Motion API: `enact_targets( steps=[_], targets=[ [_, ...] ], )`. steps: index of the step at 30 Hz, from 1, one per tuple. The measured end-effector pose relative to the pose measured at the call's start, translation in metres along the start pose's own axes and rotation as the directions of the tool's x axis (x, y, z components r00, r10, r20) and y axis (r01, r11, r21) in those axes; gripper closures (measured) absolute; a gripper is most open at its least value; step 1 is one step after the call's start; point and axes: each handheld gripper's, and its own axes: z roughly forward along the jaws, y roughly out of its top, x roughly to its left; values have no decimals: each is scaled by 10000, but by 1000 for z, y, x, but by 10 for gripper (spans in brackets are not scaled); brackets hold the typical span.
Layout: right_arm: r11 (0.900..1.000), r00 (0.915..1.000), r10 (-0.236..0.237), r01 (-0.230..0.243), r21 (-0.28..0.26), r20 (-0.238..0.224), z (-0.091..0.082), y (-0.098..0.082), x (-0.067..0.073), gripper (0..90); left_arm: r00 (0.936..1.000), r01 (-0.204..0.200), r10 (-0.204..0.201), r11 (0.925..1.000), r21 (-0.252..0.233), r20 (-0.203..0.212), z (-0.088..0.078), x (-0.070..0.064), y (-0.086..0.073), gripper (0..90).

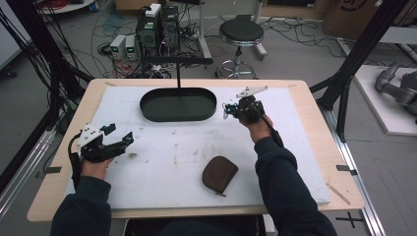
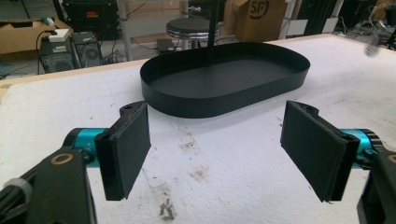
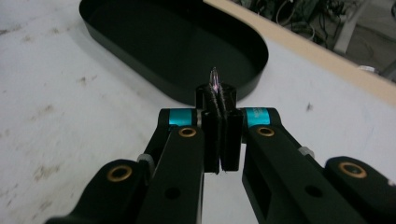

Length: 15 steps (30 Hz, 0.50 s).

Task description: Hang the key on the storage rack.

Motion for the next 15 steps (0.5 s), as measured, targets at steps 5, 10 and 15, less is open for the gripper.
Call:
enact_targets(
  steps=[5,10,15],
  targets=[
    [9985,9997,-192,184,-511,-152,11,29,-8,900,10000,22,-22,10000,-40,-22,0,0,0,241],
    [9954,9986,-347,309,-905,-410,23,54,-14,900,10000,-10,10,10000,-26,14,0,0,0,241],
    [9917,9974,-687,660,-1099,-208,35,81,-17,900,10000,-27,27,10000,-12,42,0,0,0,241]
  ],
)
